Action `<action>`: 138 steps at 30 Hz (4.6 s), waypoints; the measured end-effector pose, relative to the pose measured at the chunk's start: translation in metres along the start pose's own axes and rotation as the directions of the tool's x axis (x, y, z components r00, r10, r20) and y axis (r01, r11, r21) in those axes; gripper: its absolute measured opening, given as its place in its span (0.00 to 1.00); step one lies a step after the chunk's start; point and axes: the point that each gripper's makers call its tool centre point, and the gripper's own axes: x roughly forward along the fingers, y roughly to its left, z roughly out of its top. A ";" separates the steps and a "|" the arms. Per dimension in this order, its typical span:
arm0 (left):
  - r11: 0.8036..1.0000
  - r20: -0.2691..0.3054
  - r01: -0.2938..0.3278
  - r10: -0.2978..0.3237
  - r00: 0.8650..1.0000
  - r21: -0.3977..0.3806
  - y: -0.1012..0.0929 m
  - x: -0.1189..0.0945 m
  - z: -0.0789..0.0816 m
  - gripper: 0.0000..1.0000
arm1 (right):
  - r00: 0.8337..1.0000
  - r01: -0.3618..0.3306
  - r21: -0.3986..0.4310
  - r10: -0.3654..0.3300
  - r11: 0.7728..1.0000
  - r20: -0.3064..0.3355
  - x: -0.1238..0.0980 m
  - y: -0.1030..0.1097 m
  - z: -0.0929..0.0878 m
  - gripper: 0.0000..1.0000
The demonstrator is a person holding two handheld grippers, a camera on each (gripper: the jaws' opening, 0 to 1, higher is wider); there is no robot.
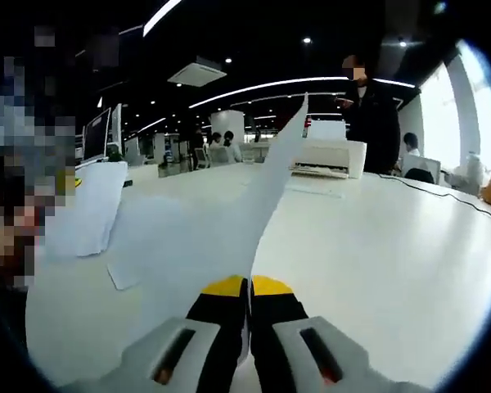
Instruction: Organize the stack of printing papers by aligning and flattening the scattered papers on the table
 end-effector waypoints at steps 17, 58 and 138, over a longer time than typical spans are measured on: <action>0.999 0.004 -0.030 0.030 1.000 0.023 0.002 0.003 -0.003 0.06 | 0.990 -0.037 0.170 0.014 0.985 0.139 -0.014 0.003 0.026 0.00; 1.000 0.009 -0.030 0.030 0.999 -0.003 0.005 0.001 0.000 0.06 | 0.770 -0.525 0.127 0.406 0.842 0.491 -0.028 0.192 0.192 0.00; 1.000 -0.009 -0.002 0.002 1.000 0.029 -0.002 0.001 -0.004 0.15 | 0.818 -0.568 0.301 0.485 0.766 0.309 0.034 0.264 0.070 0.00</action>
